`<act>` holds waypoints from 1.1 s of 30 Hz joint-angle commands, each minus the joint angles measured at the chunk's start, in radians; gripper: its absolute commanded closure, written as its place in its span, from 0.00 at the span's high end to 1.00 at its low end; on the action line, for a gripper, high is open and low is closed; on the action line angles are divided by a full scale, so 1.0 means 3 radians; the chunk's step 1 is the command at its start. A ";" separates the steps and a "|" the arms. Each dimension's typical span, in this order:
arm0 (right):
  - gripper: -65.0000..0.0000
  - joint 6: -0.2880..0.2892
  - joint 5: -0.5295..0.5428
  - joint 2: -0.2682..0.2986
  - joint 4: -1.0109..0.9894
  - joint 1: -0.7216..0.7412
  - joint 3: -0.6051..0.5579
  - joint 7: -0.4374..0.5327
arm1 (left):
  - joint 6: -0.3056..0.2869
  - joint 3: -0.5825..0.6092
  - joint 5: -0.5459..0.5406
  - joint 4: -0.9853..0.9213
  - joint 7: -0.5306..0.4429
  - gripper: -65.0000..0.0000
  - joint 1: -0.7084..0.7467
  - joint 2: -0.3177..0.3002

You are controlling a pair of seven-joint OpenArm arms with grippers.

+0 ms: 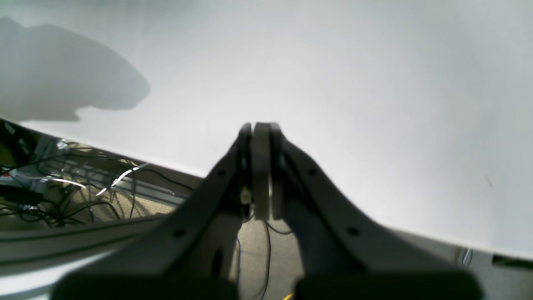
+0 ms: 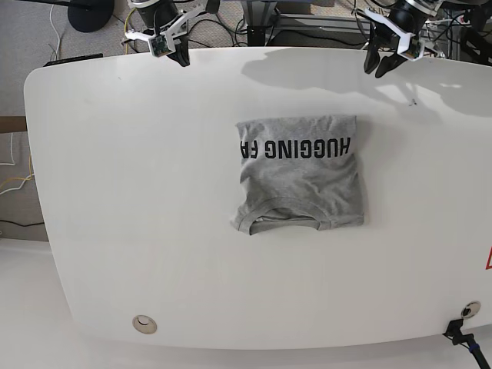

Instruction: Fold the T-shirt properly

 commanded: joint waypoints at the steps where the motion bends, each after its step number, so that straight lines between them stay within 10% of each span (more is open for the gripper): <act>1: 0.00 0.0018 0.0012 0.0018 0.0061 -0.0211 0.0012 0.0084 | -0.0023 -0.0007 -0.0057 0.0054 -0.0159 0.17 0.0236 0.0123; 13: 0.00 0.0023 0.0017 0.0156 -0.0333 -0.0830 0.0073 0.0084 | -0.0028 -0.0007 -0.0057 -0.0688 -0.0573 0.06 0.0870 0.0471; 33: 0.00 0.0038 -0.0009 0.0136 -0.2977 0.0847 0.0052 0.0084 | -0.0003 0.0188 0.0306 -0.3879 -0.0558 0.06 -0.1089 0.0235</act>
